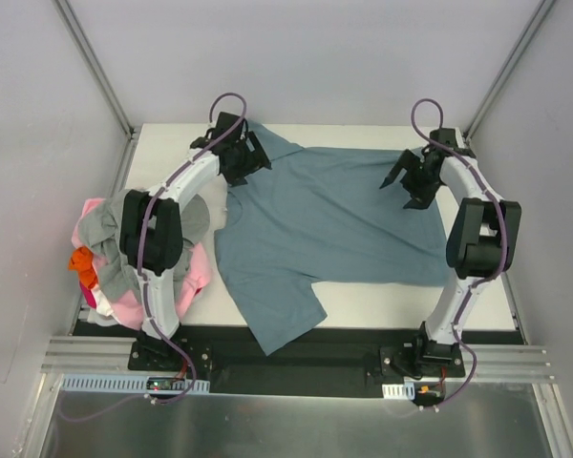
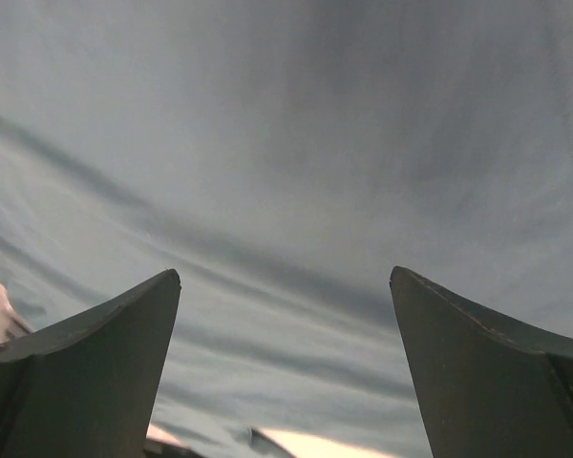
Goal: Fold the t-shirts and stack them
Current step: Flatten out the tshirt
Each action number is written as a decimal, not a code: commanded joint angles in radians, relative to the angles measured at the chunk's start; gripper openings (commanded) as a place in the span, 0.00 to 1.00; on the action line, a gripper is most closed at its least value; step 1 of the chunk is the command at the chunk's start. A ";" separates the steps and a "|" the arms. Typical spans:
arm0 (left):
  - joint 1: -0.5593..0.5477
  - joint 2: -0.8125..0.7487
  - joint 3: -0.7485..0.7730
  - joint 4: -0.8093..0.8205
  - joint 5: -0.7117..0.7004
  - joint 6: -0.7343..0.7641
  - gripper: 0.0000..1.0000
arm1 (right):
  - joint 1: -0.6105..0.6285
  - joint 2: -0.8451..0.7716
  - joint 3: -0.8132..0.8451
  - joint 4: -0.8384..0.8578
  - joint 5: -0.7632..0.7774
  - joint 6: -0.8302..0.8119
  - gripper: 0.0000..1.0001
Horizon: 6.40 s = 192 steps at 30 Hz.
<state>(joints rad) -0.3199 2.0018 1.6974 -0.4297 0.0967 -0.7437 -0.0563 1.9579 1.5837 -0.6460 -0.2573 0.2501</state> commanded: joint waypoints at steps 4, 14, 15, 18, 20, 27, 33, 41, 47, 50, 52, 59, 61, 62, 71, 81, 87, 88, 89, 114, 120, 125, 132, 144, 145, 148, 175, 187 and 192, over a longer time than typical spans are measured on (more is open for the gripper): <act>-0.088 -0.365 -0.428 -0.007 0.106 0.009 0.84 | 0.055 -0.335 -0.296 -0.106 0.024 -0.046 0.96; -0.234 -0.741 -0.849 -0.011 0.066 -0.080 0.86 | 0.084 -0.654 -0.639 -0.214 0.133 -0.060 0.96; -0.234 -0.750 -0.858 -0.011 0.054 -0.088 0.86 | 0.082 -0.662 -0.643 -0.211 0.148 -0.060 0.96; -0.234 -0.733 -0.852 -0.009 0.032 -0.079 0.86 | 0.084 -0.646 -0.605 -0.211 0.142 -0.071 0.96; -0.234 -0.710 -0.802 -0.009 -0.015 -0.072 0.86 | 0.085 -0.610 -0.540 -0.190 0.151 -0.078 0.96; -0.107 -0.312 -0.333 -0.011 -0.011 0.041 0.88 | 0.081 -0.256 -0.075 -0.100 0.153 -0.123 0.96; -0.021 0.003 -0.012 -0.011 -0.014 0.023 0.86 | 0.058 -0.002 0.162 -0.032 0.127 -0.094 0.96; 0.008 0.228 0.244 -0.007 -0.028 -0.020 0.85 | -0.002 0.183 0.231 0.068 -0.005 -0.063 0.96; 0.030 0.256 0.359 0.066 -0.092 0.024 0.88 | -0.007 0.202 0.320 0.221 -0.027 -0.057 0.96; 0.053 0.313 0.460 0.110 -0.083 0.035 0.89 | -0.016 0.260 0.444 0.266 -0.022 -0.020 0.96; 0.082 0.351 0.548 0.137 -0.063 0.027 0.90 | -0.027 0.314 0.538 0.267 -0.045 0.007 0.96; 0.149 0.524 0.726 0.167 -0.009 -0.124 0.92 | -0.043 0.335 0.539 0.390 0.017 0.035 0.96; 0.157 0.535 0.739 0.167 0.024 -0.151 0.92 | -0.059 0.363 0.591 0.352 -0.002 0.031 0.96; 0.157 0.526 0.734 0.167 0.024 -0.149 0.92 | -0.068 0.363 0.593 0.352 -0.008 0.029 0.96; 0.156 0.327 0.585 0.164 0.066 -0.031 0.93 | -0.086 0.294 0.552 0.277 -0.030 0.046 0.96; -0.013 -0.251 -0.167 0.114 -0.040 0.138 0.88 | -0.008 -0.203 -0.117 0.014 0.141 -0.089 0.96; -0.088 -0.368 -0.468 0.078 -0.069 0.023 0.86 | 0.055 -0.327 -0.368 -0.029 0.225 -0.124 0.96; -0.094 -0.354 -0.493 0.075 -0.074 0.027 0.86 | 0.055 -0.335 -0.401 -0.015 0.236 -0.117 0.96; -0.094 -0.341 -0.499 0.072 -0.068 0.027 0.86 | 0.055 -0.332 -0.440 -0.001 0.242 -0.112 0.96; -0.051 0.038 -0.306 0.049 -0.063 0.026 0.86 | 0.055 -0.008 -0.239 0.031 0.276 -0.110 0.96; 0.008 0.116 -0.168 0.025 -0.055 0.086 0.86 | 0.055 0.067 -0.105 0.009 0.271 -0.106 0.96; 0.033 0.192 -0.035 0.005 -0.051 0.113 0.86 | 0.055 0.127 -0.012 0.012 0.267 -0.100 0.96; 0.059 0.284 0.103 -0.026 -0.068 0.155 0.87 | 0.055 0.236 0.139 0.011 0.224 -0.084 0.96; 0.082 0.165 0.177 -0.058 0.011 0.201 0.87 | 0.049 0.116 0.214 -0.030 0.178 -0.124 0.96; 0.079 0.129 0.168 -0.058 0.024 0.202 0.88 | 0.049 0.077 0.200 -0.041 0.168 -0.135 0.96; 0.064 -0.015 0.137 -0.057 0.038 0.221 0.91 | 0.049 -0.072 0.157 -0.057 0.133 -0.161 0.96; 0.053 0.413 0.415 0.132 -0.054 -0.095 0.95 | 0.036 0.430 0.473 0.236 -0.025 0.164 0.96; 0.091 0.593 0.528 0.143 -0.029 -0.253 0.95 | 0.032 0.584 0.587 0.229 -0.028 0.274 0.96; 0.120 0.670 0.614 0.175 -0.026 -0.338 0.95 | 0.029 0.642 0.621 0.353 -0.040 0.366 0.96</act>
<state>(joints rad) -0.2283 2.5778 2.2543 -0.2573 0.0792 -1.0012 -0.0231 2.5160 2.1792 -0.3759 -0.3023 0.5278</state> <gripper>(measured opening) 0.953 0.966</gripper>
